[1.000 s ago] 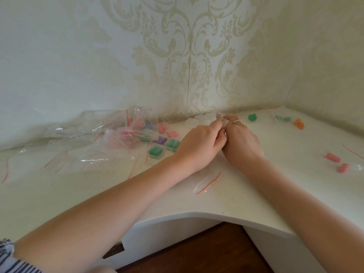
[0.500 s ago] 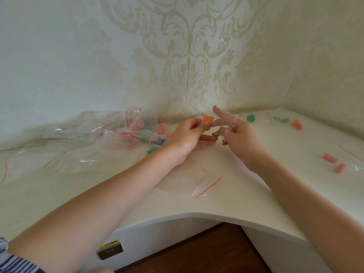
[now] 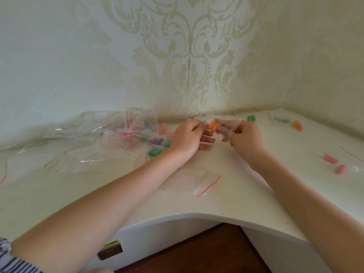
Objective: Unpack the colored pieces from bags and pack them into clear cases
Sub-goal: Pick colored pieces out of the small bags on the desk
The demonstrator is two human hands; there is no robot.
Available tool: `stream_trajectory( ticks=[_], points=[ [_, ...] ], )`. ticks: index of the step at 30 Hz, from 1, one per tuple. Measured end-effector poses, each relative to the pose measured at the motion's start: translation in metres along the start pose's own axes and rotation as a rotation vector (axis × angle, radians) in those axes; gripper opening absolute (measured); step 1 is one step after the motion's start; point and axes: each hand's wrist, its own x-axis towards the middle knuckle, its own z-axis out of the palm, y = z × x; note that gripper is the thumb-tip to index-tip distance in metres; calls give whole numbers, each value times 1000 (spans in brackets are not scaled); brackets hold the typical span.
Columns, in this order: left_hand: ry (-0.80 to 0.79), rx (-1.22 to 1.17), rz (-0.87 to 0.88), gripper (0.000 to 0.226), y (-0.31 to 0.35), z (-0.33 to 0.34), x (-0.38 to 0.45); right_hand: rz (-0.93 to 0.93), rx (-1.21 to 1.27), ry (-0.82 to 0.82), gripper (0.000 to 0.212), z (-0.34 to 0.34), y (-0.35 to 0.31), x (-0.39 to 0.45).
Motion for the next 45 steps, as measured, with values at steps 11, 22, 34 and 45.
stream_trajectory(
  ticks=[11, 22, 34, 45],
  points=[
    [60, -112, 3, 13, 3, -7, 2, 16, -30, -75, 22, 1, 0, -3],
    [131, 261, 256, 33, -3, -5, 2, 41, -49, -78, 14, 5, 3, -2],
    [103, 154, 175, 32, 0, -6, 2, 26, 87, -184, 30, 3, -2, -6],
    [199, -8, 81, 34, 3, -11, 4, -8, 141, -207, 20, 3, -2, -8]
  ],
)
